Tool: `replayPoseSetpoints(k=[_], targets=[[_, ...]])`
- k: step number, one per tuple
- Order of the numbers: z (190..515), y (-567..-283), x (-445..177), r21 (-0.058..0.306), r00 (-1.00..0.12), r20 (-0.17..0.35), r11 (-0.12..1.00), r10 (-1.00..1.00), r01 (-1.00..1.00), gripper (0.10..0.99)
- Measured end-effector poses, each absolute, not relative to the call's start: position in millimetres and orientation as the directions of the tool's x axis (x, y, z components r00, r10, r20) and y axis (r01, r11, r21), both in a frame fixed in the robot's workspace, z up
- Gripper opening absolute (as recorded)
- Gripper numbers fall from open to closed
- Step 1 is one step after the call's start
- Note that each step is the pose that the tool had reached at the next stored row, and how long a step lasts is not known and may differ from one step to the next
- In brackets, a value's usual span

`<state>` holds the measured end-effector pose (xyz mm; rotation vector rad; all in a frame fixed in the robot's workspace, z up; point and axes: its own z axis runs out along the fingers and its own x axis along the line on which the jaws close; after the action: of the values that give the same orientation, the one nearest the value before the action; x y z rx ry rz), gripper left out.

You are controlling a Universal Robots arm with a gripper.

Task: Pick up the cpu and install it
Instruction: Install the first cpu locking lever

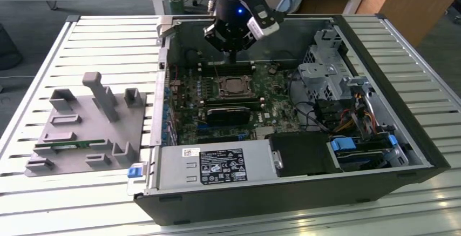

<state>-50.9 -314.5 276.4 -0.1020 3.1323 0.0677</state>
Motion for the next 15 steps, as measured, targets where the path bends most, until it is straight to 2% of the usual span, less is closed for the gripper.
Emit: replayPoseSetpoints(k=[15], targets=[[276,-315,-64,0.043,-0.998,-0.008,0.997,-0.065,-0.065,0.106]])
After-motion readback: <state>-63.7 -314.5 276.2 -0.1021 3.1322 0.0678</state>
